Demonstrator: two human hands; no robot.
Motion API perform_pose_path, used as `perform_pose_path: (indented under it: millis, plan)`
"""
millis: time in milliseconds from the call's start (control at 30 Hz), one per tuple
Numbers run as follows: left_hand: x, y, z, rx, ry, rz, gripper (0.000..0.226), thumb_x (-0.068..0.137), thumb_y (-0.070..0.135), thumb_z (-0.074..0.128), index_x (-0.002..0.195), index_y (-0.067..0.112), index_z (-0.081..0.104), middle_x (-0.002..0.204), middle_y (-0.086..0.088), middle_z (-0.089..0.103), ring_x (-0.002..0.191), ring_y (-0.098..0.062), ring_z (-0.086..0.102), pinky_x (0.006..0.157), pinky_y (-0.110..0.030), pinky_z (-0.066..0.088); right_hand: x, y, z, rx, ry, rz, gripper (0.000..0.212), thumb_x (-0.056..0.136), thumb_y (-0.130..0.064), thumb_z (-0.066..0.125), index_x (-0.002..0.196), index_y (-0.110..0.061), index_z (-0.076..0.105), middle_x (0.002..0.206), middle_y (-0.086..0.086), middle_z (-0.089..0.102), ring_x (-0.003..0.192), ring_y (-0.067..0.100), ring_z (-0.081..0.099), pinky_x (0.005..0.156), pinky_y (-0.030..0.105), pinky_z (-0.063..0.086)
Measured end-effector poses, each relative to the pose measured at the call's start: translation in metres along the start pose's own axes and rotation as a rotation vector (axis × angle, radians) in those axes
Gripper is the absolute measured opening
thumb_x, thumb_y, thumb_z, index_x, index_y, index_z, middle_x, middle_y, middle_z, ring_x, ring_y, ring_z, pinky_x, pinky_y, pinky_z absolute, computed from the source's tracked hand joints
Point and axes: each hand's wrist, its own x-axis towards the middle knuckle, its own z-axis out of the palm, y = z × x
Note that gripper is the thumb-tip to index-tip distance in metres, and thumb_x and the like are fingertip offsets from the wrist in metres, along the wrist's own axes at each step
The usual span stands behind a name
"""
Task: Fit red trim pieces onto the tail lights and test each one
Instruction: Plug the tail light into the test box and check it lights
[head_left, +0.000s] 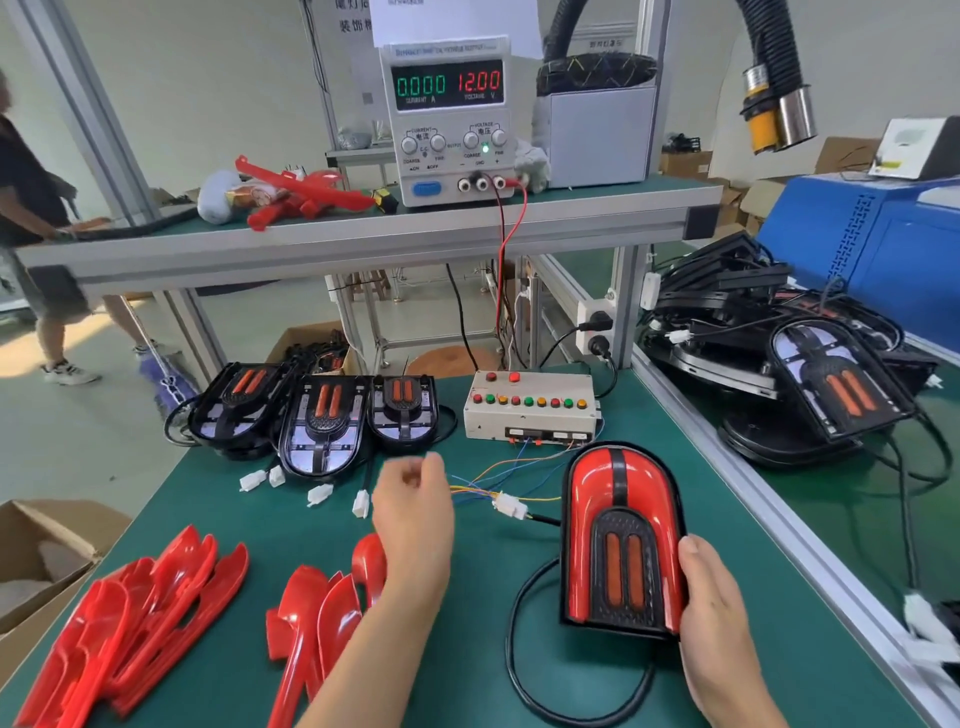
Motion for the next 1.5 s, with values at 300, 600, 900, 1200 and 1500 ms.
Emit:
perform_pose_path:
  millis: [300, 600, 900, 1200, 1500]
  plan:
    - [0.094, 0.020, 0.080, 0.692, -0.387, 0.511, 0.041, 0.095, 0.005, 0.048, 0.135, 0.009, 0.059, 0.132, -0.015, 0.059, 0.124, -0.034, 0.053, 0.101, -0.047, 0.048, -0.002, -0.011, 0.004, -0.064, 0.015, 0.012, 0.030, 0.106, -0.046, 0.043, 0.091, -0.065, 0.060, 0.087, -0.037, 0.065, 0.084, -0.022, 0.057, 0.075, 0.022, 0.038]
    - [0.117, 0.006, 0.104, 0.931, -0.506, 0.498, 0.056, 0.088, -0.001, 0.046, 0.141, 0.016, 0.058, 0.132, -0.013, 0.065, 0.116, -0.033, 0.062, 0.091, -0.043, 0.055, 0.003, -0.003, 0.002, -0.033, 0.010, -0.013, 0.031, 0.109, -0.036, 0.039, 0.094, -0.037, 0.066, 0.084, -0.025, 0.070, 0.081, -0.011, 0.062, 0.075, 0.027, 0.040]
    - [0.119, -0.005, 0.106, 0.849, -0.437, 0.518, 0.051, 0.090, -0.001, 0.047, 0.139, 0.011, 0.059, 0.129, -0.017, 0.066, 0.114, -0.038, 0.062, 0.090, -0.042, 0.052, 0.007, 0.001, 0.002, 0.023, -0.028, -0.024, 0.038, 0.111, -0.031, 0.037, 0.089, -0.032, 0.068, 0.085, 0.002, 0.072, 0.080, 0.017, 0.069, 0.080, 0.043, 0.054]
    - [0.120, -0.008, 0.109, 0.890, -0.430, 0.536, 0.047, 0.089, -0.004, 0.047, 0.131, 0.008, 0.064, 0.119, -0.020, 0.069, 0.107, -0.039, 0.063, 0.086, -0.043, 0.052, 0.006, 0.002, 0.003, 0.076, -0.006, -0.034, 0.036, 0.095, -0.053, 0.042, 0.093, -0.027, 0.066, 0.090, 0.005, 0.066, 0.093, 0.034, 0.062, 0.091, 0.055, 0.050]
    - [0.119, -0.009, 0.107, 0.860, -0.431, 0.528, 0.053, 0.088, -0.005, 0.049, 0.138, 0.010, 0.058, 0.123, -0.020, 0.067, 0.109, -0.039, 0.062, 0.088, -0.043, 0.052, 0.007, 0.005, 0.001, 0.051, -0.029, -0.055, 0.036, 0.110, -0.037, 0.037, 0.092, -0.029, 0.067, 0.088, 0.001, 0.070, 0.085, 0.019, 0.067, 0.080, 0.040, 0.050]
